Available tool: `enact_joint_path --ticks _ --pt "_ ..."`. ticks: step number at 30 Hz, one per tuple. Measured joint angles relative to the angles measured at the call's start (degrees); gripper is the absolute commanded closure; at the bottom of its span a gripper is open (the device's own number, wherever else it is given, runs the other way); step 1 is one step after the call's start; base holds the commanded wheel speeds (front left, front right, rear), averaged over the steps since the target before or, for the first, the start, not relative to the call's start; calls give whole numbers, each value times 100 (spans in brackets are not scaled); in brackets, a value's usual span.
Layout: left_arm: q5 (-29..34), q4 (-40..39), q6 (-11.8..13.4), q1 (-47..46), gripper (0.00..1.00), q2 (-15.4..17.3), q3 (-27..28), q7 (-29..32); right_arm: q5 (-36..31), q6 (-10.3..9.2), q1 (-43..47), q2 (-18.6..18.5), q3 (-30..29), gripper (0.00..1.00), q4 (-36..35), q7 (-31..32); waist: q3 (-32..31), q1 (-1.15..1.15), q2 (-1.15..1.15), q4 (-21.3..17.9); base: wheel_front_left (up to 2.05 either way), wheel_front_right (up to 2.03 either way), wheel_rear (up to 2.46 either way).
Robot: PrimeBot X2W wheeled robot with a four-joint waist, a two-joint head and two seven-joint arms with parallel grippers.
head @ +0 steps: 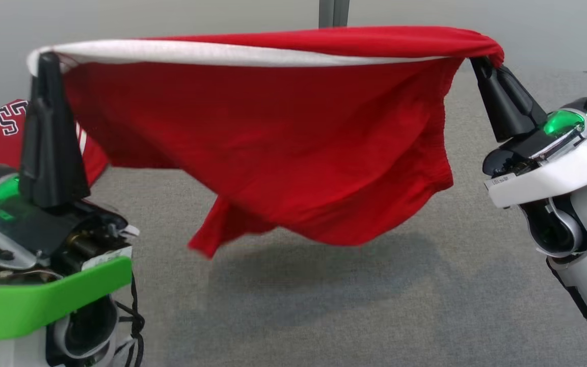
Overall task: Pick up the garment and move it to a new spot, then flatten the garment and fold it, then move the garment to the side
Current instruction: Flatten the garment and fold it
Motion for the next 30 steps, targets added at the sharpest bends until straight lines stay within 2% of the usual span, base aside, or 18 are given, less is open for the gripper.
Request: enact_joint_path --ticks 3,4,8,11,13,15,17,19,24,30 --pt "98 -519 0 -198 100 -4 96 -33 -40 1 -36 -91 46 100 -331 12 -57 0 0 0 0 0 0" --pt "115 -573 0 -215 100 -8 76 -33 -64 1 -54 -222 281 100 -377 89 -61 0 0 -2 0 0 0" --pt "85 -83 133 -224 100 -10 59 4 129 0 -363 -277 831 100 -252 675 42 0 0 12 0 0 0" --pt "-20 506 213 -371 100 12 131 156 159 0 -1023 -198 1080 100 54 1129 170 0 0 38 0 0 0" --pt "-57 875 230 -727 100 12 155 224 54 1 -1623 -103 949 100 331 1267 265 0 0 64 0 0 0" --pt "-11 1069 264 -1289 100 23 226 219 -69 -30 -2312 -10 544 100 525 1250 356 0 0 106 0 0 0" --pt "38 1070 260 -1919 100 22 248 169 -115 -124 -2966 33 226 100 657 1209 426 0 0 167 0 0 0" --pt "36 1054 253 -2336 100 9 199 164 -114 -119 -3268 14 163 100 822 1217 478 0 0 239 0 0 0" --pt "-24 1065 203 -2060 100 -11 101 126 -91 -58 -2775 34 762 100 1477 1563 630 0 0 323 0 0 0" --pt "-305 1454 211 -444 100 -31 -397 127 136 -8 -1589 -42 1341 100 2100 1850 836 0 0 290 0 0 0"
